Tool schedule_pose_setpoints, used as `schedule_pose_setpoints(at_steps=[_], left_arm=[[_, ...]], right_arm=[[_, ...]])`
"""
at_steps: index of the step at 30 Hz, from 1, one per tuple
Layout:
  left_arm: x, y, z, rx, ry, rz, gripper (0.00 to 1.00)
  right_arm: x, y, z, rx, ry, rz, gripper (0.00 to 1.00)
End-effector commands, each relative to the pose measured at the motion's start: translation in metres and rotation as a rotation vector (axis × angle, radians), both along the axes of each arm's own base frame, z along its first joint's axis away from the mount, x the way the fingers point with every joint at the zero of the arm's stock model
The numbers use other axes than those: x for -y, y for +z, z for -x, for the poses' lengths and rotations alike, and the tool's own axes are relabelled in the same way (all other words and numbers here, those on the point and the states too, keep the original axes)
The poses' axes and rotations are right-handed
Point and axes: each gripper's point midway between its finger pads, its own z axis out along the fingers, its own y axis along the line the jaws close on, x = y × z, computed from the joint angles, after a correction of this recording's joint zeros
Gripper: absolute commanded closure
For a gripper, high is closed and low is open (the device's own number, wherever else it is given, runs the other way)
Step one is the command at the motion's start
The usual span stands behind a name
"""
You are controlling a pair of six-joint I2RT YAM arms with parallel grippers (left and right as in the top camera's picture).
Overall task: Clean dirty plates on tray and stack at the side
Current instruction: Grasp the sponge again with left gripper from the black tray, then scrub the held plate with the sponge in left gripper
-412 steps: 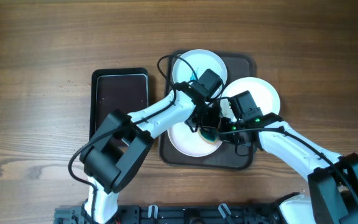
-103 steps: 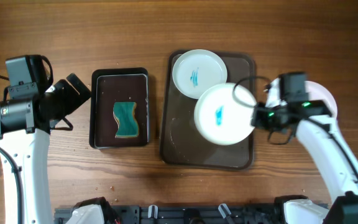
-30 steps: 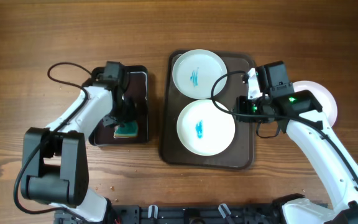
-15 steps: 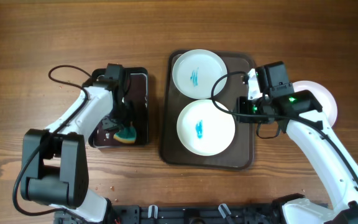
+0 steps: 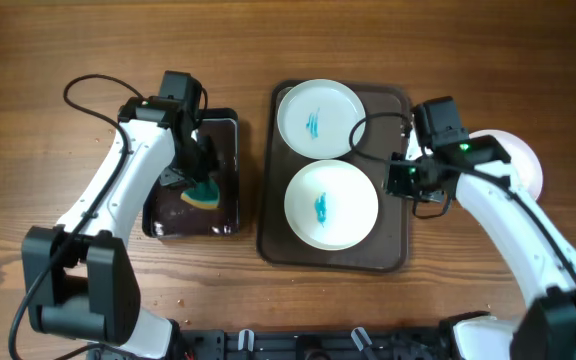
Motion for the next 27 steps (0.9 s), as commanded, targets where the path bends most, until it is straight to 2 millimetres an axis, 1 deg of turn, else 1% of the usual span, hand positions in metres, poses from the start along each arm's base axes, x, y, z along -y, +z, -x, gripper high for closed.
schedule_pose_setpoints(at_steps=[1,3,4,9,10,12,13,15,18,23,25,27], left_arm=[[0.034,0.014,-0.001,0.034,-0.095,0.085,0.96],[0.048,0.017,-0.002,0.051,-0.131,0.102,0.96],[0.076,0.021,-0.005,0.085,-0.185,0.174,0.96],[0.129,0.029,-0.007,0.130,-0.231,0.320,0.96],[0.137,0.029,-0.007,0.137,-0.233,0.328,0.96],[0.152,0.027,-0.005,0.141,-0.246,0.340,0.96],[0.161,0.025,-0.003,0.141,-0.258,0.345,0.96],[0.173,0.020,0.001,0.130,-0.276,0.352,0.96],[0.193,0.006,0.009,0.093,-0.287,0.361,0.96],[0.232,-0.027,0.024,0.008,-0.319,0.429,0.96],[0.245,-0.037,0.028,-0.017,-0.340,0.465,0.96],[0.253,-0.050,0.031,-0.033,-0.354,0.475,0.96]], right_arm=[[-0.013,-0.020,0.003,-0.075,0.125,-0.127,0.70],[-0.022,-0.028,0.003,-0.084,0.187,-0.182,0.70],[-0.028,-0.037,0.001,-0.092,0.215,-0.201,0.70],[-0.030,-0.070,-0.004,-0.101,0.182,-0.155,0.70],[-0.028,-0.075,-0.004,-0.107,0.166,-0.139,0.71],[-0.014,-0.090,-0.002,-0.132,0.094,-0.047,0.73],[-0.009,-0.094,-0.002,-0.135,0.074,-0.016,0.77],[-0.006,-0.098,-0.002,-0.132,0.069,-0.001,0.87],[-0.006,-0.099,-0.001,-0.133,0.071,-0.001,0.95],[-0.006,-0.099,0.000,-0.136,0.070,-0.004,0.96],[-0.006,-0.099,0.000,-0.138,0.071,-0.003,0.96],[-0.006,-0.099,0.001,-0.139,0.073,-0.002,0.96]])
